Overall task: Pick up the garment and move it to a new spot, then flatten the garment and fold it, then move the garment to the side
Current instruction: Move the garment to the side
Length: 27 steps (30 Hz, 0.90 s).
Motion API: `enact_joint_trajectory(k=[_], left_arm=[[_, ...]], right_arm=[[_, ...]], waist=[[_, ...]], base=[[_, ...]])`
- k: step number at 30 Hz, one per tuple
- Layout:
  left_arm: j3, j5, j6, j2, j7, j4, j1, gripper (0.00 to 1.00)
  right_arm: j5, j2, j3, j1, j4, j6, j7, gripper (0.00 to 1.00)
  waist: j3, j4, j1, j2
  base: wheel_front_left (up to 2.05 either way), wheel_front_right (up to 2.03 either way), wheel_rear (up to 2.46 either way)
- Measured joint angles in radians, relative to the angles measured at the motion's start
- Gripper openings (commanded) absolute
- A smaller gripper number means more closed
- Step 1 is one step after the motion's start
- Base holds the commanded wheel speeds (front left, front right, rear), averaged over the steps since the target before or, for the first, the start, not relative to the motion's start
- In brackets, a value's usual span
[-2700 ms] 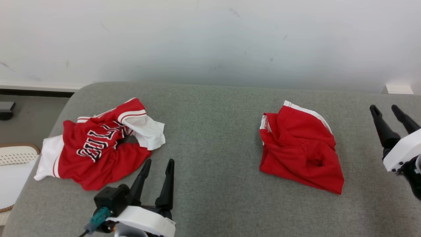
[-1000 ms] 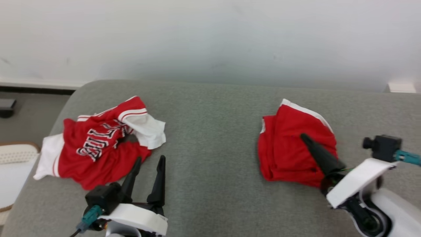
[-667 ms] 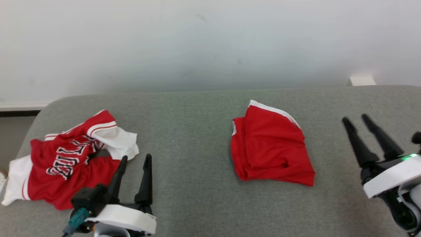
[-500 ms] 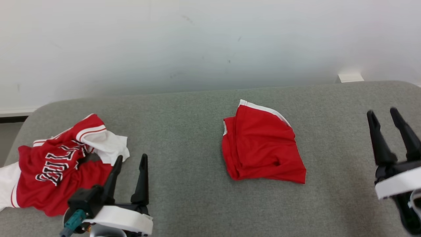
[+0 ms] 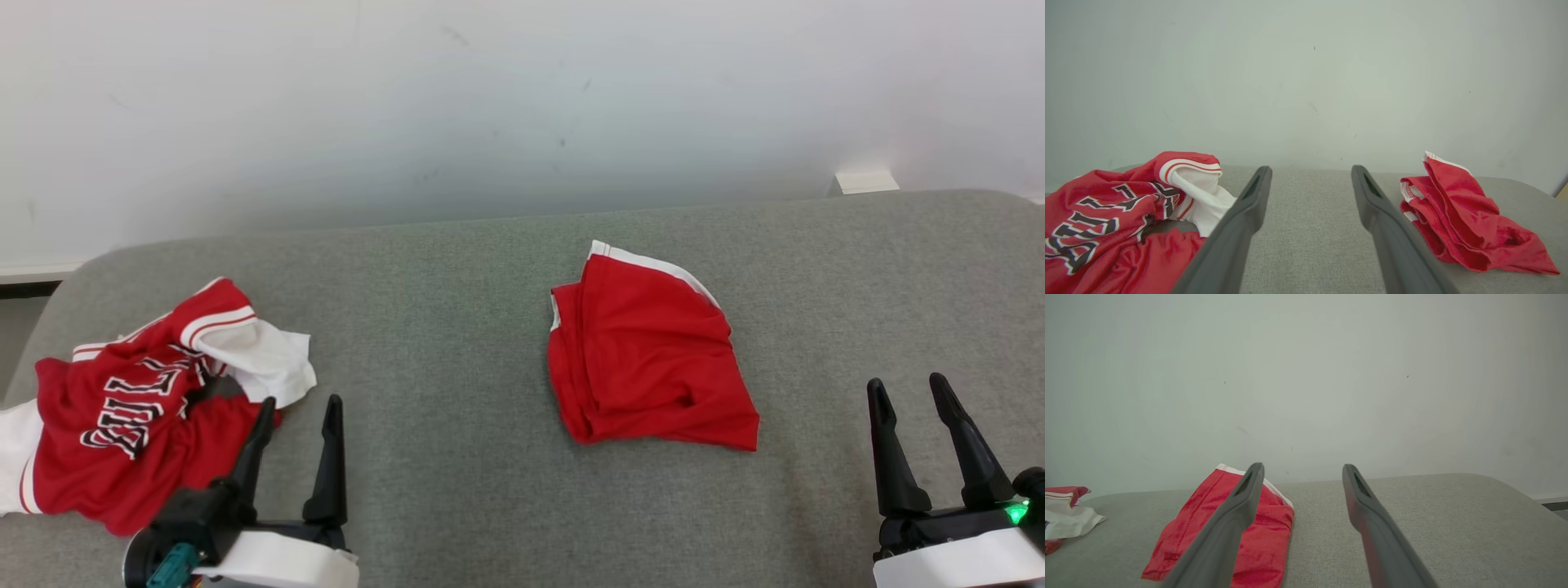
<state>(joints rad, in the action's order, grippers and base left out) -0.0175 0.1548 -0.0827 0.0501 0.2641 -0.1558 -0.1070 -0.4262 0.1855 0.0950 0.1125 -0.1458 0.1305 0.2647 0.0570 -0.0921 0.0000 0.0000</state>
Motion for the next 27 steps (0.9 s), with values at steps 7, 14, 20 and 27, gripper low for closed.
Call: enact_joint_trajectory(k=[7, 14, 20, 27], left_arm=[[-0.014, 0.003, 0.001, -0.001, 0.0, -0.027, -0.003, 1.0], [-0.046, 0.015, 0.003, -0.001, 0.0, -0.041, -0.007, 1.0], [-0.067, 0.015, -0.005, -0.002, 0.0, -0.043, -0.028, 1.0], [-0.07, 0.023, -0.01, -0.001, 0.0, -0.059, -0.043, 1.0]], right_arm=[[0.013, 0.004, -0.007, 0.0, -0.01, 0.0, 0.0, 1.0], [0.021, 0.025, 0.035, 0.015, -0.076, 0.0, 0.0, 1.0], [-0.009, 0.058, 0.068, 0.132, -0.192, 0.0, -0.013, 1.0], [-0.099, 0.102, 0.083, 0.304, -0.364, 0.0, -0.1, 1.0]], waist=[[-0.002, 0.022, 0.0, 0.0], [-0.01, 0.049, 0.0, 0.0], [0.008, 0.093, 0.0, 0.0], [0.059, 0.169, 0.0001, 0.0]], base=[[0.0, 0.0, 0.0], [0.0, 0.0, 0.0], [0.0, 0.0, 0.0], [0.0, 0.0, 0.0]])
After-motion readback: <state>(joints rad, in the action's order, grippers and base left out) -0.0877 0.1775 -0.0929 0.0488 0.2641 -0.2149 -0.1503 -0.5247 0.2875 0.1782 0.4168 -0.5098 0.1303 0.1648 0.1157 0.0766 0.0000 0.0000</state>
